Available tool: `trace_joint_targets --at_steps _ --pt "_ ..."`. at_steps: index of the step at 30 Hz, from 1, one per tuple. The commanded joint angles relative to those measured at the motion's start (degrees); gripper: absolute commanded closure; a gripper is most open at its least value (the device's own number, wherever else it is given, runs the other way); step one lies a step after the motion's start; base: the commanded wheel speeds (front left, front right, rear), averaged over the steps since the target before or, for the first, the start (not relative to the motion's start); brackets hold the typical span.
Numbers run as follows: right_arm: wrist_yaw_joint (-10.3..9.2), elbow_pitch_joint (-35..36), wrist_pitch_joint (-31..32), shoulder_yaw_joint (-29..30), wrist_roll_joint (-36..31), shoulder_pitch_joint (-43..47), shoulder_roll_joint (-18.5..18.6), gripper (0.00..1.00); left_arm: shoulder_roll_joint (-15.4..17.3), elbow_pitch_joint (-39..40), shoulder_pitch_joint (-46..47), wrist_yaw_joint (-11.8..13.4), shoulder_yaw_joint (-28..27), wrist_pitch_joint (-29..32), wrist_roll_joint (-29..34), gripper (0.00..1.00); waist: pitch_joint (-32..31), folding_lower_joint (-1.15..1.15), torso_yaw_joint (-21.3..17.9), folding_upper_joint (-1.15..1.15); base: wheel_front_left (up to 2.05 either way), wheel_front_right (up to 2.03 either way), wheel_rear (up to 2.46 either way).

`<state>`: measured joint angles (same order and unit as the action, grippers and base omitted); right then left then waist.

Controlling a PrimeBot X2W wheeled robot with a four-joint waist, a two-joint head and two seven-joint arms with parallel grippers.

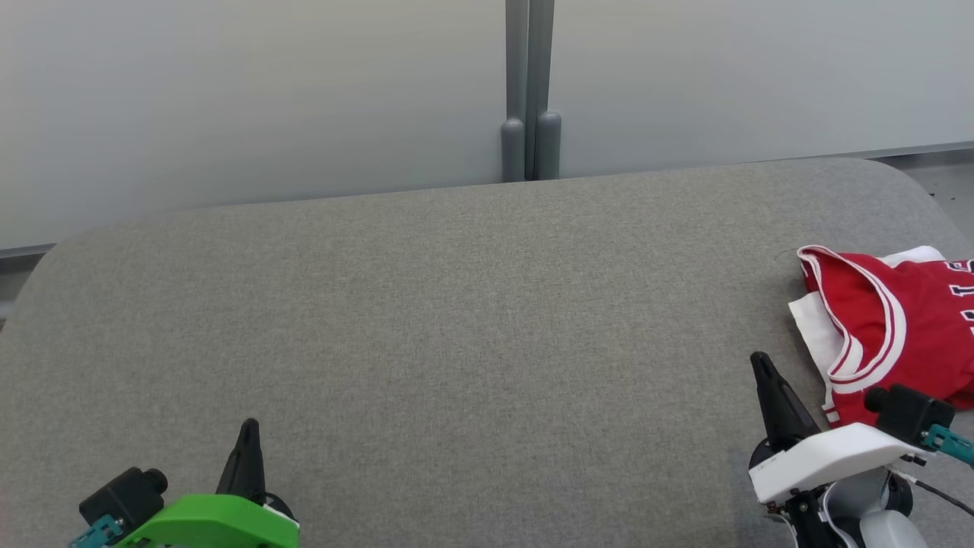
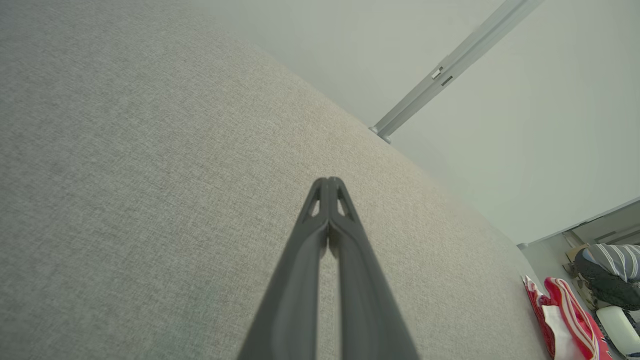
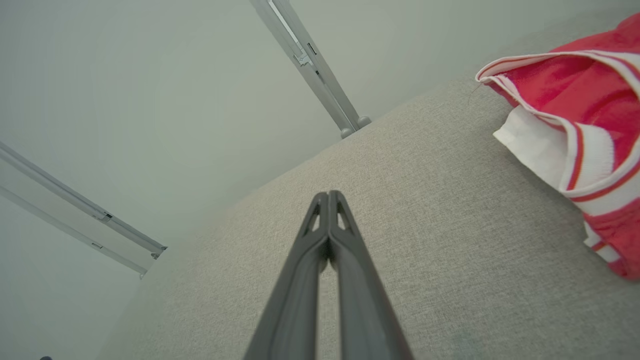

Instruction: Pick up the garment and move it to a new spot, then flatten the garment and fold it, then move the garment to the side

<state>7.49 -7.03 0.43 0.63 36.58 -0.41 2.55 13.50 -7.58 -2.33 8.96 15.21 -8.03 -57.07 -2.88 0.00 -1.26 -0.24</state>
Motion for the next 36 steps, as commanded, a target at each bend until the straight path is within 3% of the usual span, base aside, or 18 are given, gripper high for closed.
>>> trace_joint_targets --at_steps 1,36 --pt "0.0 0.5 0.18 0.24 2.23 -1.86 0.38 1.0 0.03 0.53 1.85 -0.8 -1.17 0.45 -1.3 1.0 0.04 0.0 0.02 0.06 0.0 0.0 0.0" --pt "0.01 -2.42 2.68 2.0 27.12 -3.35 0.52 1.0 -4.49 -1.11 3.68 -8.15 -10.84 6.6 -17.7 1.0 1.12 0.0 0.47 0.12 0.0 0.0 0.0"
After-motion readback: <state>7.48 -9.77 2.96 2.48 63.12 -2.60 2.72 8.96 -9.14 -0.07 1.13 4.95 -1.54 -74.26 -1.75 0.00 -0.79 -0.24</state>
